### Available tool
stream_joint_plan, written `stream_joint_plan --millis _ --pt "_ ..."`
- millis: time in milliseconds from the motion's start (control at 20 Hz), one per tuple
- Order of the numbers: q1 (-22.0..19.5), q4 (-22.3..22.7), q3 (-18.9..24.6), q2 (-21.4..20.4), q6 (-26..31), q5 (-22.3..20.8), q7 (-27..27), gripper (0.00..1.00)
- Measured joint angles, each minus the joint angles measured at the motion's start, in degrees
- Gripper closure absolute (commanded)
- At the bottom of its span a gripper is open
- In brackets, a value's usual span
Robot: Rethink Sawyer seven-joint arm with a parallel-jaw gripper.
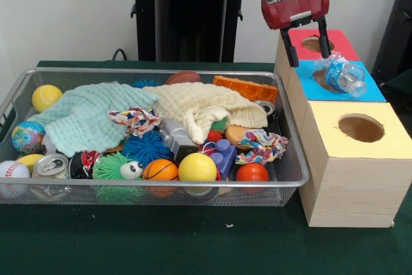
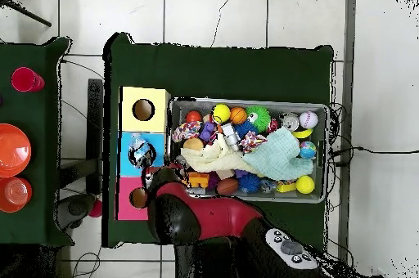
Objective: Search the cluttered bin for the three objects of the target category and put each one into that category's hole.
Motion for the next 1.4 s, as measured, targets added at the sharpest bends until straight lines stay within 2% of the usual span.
stream_joint_plan --millis 700,1400 --pt "0.8 -1.2 -2.4 0.0 0.0 -1.3 0.0 0.0" --pt "0.1 -1.2 -2.3 -1.5 0.1 -1.3 0.0 0.0"
